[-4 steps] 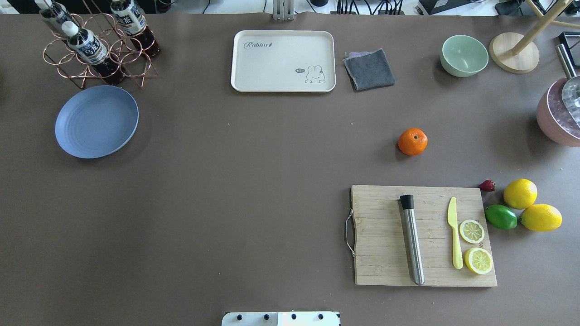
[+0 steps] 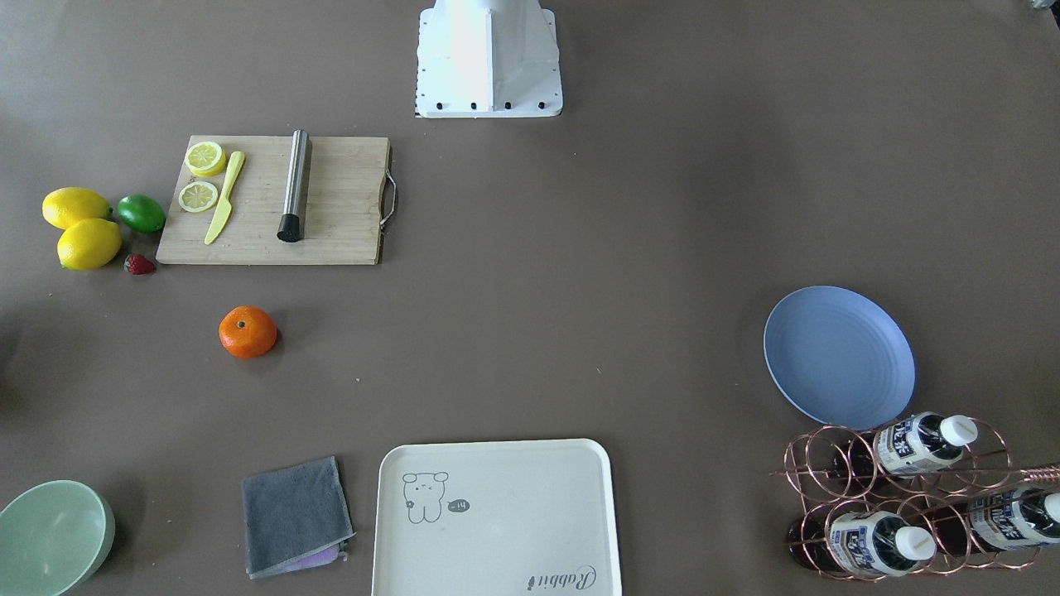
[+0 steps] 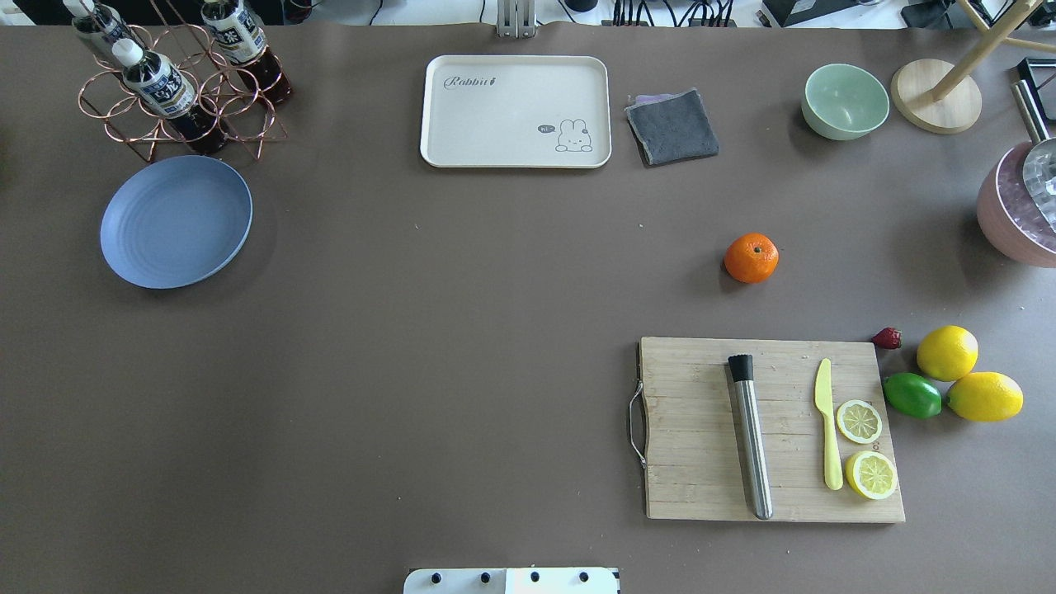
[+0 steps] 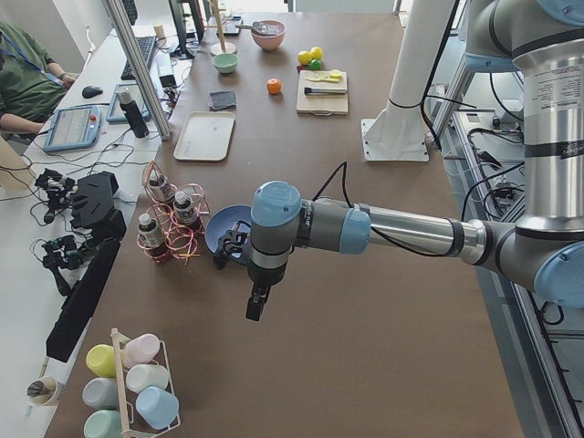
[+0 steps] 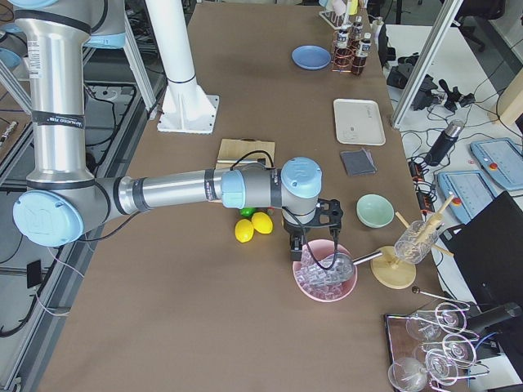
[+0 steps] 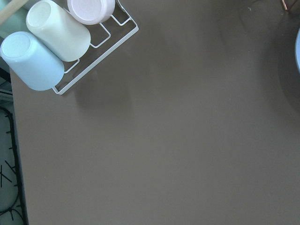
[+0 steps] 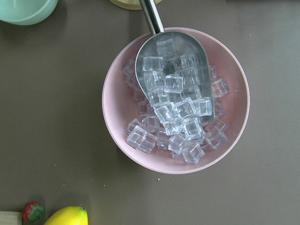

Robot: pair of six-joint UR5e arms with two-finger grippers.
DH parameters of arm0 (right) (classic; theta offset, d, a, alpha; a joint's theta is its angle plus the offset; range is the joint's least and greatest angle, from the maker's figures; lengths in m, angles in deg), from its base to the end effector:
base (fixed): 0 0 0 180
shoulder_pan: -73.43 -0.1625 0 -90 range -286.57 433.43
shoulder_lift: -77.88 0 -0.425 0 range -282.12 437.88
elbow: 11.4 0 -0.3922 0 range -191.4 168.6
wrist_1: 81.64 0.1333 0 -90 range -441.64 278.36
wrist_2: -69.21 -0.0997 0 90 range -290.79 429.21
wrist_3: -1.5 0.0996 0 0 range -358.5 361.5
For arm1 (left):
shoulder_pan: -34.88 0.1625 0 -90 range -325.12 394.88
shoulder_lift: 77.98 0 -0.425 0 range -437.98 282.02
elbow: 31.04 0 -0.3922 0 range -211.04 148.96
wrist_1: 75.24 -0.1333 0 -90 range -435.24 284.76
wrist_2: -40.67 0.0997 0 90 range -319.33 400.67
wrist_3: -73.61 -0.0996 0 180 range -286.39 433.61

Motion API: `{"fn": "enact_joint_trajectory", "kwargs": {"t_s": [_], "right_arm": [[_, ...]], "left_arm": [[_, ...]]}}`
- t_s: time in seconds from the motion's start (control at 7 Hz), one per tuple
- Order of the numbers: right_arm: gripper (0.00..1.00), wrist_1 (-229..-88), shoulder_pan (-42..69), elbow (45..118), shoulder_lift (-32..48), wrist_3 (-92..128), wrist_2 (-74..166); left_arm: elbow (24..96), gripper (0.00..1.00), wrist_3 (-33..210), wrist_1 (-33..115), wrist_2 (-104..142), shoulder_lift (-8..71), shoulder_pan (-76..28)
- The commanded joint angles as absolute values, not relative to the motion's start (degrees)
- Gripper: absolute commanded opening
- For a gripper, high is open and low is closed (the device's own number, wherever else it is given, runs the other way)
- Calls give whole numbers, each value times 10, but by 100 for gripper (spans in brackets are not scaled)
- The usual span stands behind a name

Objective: Pick orange to plate

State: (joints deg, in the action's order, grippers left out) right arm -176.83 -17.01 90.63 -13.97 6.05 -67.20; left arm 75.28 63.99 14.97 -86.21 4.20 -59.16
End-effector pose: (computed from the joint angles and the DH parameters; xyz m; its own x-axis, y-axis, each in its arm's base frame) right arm 0.0648 -0.4771 0.5777 0.6872 0.0215 0.7262 -0.0624 0.9976 0.0295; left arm -0.1044 -0.4344 0.5892 0.8046 0.1986 -0.5596 -0.0657 0.9664 0.2484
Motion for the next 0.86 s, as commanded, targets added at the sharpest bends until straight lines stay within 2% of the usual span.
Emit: {"fn": "enact_joint_trajectory", "kwargs": {"t_s": [0.0, 0.43, 0.71], "right_arm": [[100, -1768, -170, 908, -139, 60, -672], [100, -1770, -172, 921, -151, 60, -656], [100, -1774, -182, 955, -177, 60, -661]], "left_arm": [[749, 98, 638, 150, -862, 41, -592], [748, 98, 638, 150, -865, 48, -591], [740, 98, 641, 150, -916, 55, -590]]}}
